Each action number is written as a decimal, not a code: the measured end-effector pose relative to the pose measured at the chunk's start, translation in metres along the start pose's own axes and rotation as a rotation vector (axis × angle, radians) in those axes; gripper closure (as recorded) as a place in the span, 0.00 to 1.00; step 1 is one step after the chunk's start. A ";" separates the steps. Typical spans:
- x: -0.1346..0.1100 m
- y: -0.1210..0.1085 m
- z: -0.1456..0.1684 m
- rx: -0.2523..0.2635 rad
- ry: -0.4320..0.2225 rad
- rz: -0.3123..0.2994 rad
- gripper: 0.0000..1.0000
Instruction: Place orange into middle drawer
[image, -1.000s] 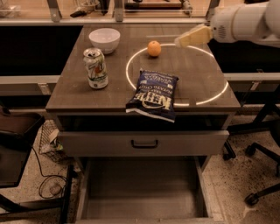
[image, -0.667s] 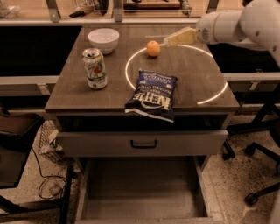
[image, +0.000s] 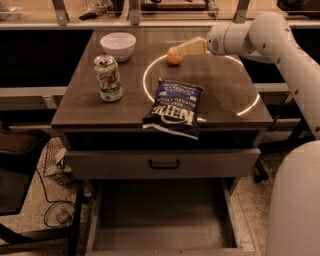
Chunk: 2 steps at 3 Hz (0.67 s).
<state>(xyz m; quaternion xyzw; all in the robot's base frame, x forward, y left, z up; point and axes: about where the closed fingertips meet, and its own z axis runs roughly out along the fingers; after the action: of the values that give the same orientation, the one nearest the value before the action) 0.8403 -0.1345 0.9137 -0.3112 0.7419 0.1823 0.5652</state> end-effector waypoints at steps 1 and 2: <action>0.005 0.012 0.012 -0.059 -0.048 0.011 0.00; 0.009 0.035 0.032 -0.145 -0.108 0.009 0.00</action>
Offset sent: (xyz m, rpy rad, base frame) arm -0.0060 0.0550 -0.0257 0.1425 -0.0592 0.1986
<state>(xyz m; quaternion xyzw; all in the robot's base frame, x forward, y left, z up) 0.8388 -0.0908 0.8930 -0.3376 0.6965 0.2544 0.5798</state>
